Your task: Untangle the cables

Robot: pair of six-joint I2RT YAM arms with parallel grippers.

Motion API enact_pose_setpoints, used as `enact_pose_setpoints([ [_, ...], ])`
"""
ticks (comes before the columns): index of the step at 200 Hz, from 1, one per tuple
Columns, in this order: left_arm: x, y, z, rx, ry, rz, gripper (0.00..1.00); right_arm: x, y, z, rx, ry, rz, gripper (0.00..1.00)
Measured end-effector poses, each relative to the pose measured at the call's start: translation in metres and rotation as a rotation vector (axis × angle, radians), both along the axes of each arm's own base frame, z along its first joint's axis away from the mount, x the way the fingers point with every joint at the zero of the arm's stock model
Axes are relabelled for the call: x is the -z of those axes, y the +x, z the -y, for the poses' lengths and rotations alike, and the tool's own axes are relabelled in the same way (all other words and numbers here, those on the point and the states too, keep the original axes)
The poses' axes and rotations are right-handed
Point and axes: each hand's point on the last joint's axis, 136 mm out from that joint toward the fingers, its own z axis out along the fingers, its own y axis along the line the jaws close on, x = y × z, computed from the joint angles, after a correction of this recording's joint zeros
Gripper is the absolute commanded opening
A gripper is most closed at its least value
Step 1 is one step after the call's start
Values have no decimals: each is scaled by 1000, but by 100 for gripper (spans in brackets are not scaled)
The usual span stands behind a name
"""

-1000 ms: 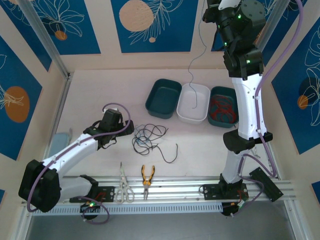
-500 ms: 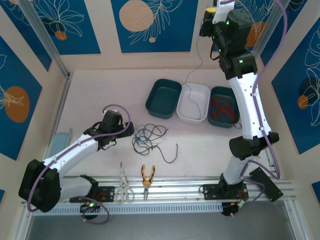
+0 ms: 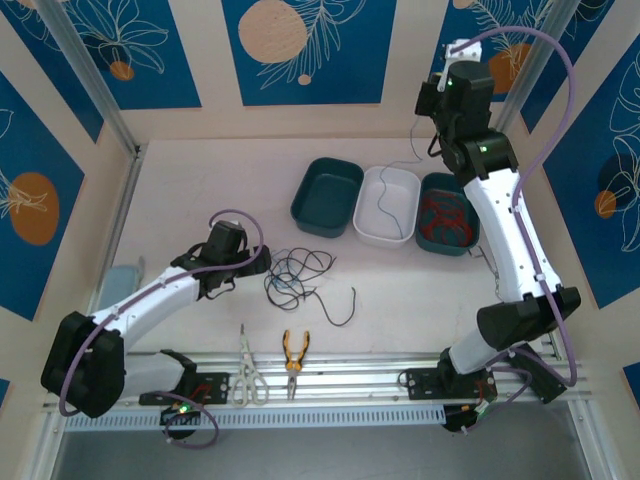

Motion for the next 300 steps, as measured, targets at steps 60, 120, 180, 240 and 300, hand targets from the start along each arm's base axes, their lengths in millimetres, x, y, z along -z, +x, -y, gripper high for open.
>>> enact_pose_setpoints([
  [60,-2,2,1,1,-8,10,100,88,-18,0,20,87,-243,0],
  [120,-11,12,6,0,-34,63,100,129,-28,-46,-123,268,-381,0],
  [180,-22,18,6,-10,-46,119,100,183,-12,-88,-188,334,-527,0],
  [240,-24,20,6,-10,-50,134,100,233,14,-70,-22,308,-657,0],
  [300,-22,19,6,-10,-48,130,100,297,16,-7,234,184,-801,0],
])
